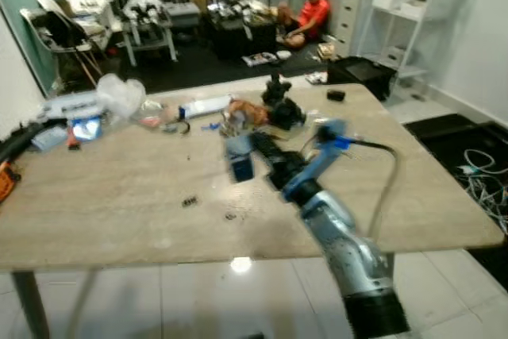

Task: Picking trash to rubbish bin

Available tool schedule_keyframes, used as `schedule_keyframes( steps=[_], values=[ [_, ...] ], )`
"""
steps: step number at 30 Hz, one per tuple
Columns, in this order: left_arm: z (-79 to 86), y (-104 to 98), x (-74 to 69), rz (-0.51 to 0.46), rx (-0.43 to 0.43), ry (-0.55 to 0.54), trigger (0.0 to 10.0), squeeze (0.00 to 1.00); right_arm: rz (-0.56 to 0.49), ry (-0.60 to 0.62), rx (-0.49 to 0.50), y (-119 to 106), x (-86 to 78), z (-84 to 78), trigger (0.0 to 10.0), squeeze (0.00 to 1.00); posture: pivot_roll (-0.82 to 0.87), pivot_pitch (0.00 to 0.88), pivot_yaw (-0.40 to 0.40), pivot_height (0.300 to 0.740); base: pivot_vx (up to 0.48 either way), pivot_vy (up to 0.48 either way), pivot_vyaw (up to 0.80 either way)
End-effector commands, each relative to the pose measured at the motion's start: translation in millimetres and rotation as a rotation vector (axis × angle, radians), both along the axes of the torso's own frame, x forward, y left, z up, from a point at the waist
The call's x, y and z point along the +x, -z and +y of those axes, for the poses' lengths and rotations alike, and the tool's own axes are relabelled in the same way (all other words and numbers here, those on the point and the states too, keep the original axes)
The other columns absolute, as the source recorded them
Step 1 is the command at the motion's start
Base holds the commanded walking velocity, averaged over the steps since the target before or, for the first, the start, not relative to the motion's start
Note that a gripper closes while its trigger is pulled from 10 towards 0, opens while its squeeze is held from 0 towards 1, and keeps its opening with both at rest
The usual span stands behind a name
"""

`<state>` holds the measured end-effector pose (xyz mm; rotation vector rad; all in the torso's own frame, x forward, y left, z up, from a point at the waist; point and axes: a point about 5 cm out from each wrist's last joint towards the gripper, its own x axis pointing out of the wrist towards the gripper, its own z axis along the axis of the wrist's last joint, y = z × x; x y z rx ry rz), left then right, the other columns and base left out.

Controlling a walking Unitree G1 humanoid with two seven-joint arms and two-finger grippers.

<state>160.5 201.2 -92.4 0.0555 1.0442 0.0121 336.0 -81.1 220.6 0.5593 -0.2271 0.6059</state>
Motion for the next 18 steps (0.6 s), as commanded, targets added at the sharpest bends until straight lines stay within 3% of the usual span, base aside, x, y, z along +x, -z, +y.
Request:
schedule_keyframes(
  steps=[1, 4, 14, 18],
  values=[
    [5.6, 4, -13.1, 0.046, 0.014, 0.000, 10.0, 0.00, -0.015, -0.004, -0.004, -4, -0.2, 3.2, 10.0, 0.00, -0.19, 0.087, 0.089, 0.740, -0.307, 0.000, 0.00],
    [5.7, 4, -12.9, 0.046, 0.014, 0.002, 10.0, 0.00, -0.010, 0.008, -0.007, -4, 0.4, 1.7, 10.0, 0.00, -0.19, 0.088, 0.091, 0.740, -0.300, 0.000, 0.00],
    [4.5, 4, -12.6, 0.041, 0.008, 0.003, 10.0, 0.00, 0.037, 0.096, -0.040, 2, 8.1, -8.0, 10.0, 0.00, -0.19, 0.091, 0.092, 0.740, -0.052, 0.000, -0.80],
    [3.5, 5, -13.0, 0.043, 0.008, 0.009, 10.0, 0.00, 0.046, 0.134, -0.048, 3, 10.9, -13.2, 10.0, 0.00, -0.19, 0.089, 0.094, 0.740, 0.000, 0.000, 0.00]
  ],
)
